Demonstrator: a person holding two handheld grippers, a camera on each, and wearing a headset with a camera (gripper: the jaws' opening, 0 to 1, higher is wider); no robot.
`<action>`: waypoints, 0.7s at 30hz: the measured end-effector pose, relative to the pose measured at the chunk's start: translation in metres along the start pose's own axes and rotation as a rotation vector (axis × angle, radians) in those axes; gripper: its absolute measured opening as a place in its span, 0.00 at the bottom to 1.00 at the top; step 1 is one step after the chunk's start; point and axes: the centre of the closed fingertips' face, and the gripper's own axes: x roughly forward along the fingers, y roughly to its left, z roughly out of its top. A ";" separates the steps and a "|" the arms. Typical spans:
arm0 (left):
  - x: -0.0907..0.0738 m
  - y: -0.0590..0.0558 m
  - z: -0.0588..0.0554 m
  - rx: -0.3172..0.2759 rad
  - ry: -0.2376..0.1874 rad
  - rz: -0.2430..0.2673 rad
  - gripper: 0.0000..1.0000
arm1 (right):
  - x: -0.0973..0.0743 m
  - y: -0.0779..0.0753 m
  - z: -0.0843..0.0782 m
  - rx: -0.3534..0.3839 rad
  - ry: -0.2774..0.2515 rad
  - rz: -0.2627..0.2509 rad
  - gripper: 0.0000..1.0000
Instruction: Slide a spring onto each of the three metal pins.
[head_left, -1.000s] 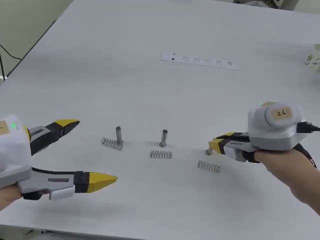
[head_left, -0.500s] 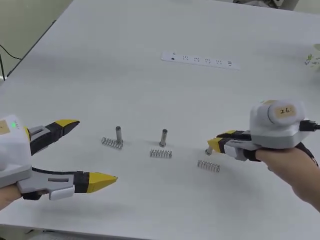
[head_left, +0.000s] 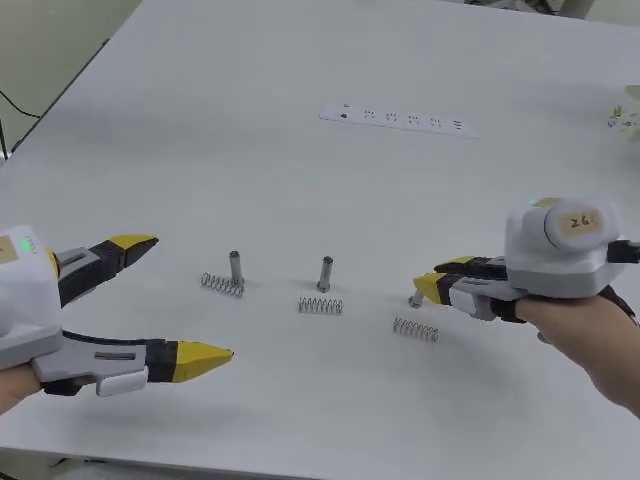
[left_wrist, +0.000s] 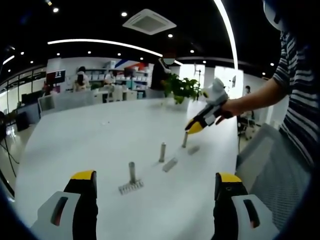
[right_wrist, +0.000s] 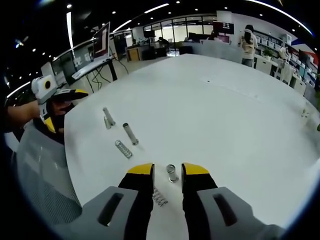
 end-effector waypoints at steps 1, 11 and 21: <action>0.000 0.000 0.000 0.002 0.001 0.000 0.95 | -0.001 0.000 0.000 0.003 -0.002 0.001 0.19; 0.000 0.003 0.001 0.008 0.007 -0.004 0.95 | -0.012 -0.002 0.000 -0.013 -0.027 0.008 0.20; -0.001 0.004 0.002 0.016 0.015 -0.008 0.95 | -0.020 -0.009 -0.013 -0.025 -0.004 0.006 0.20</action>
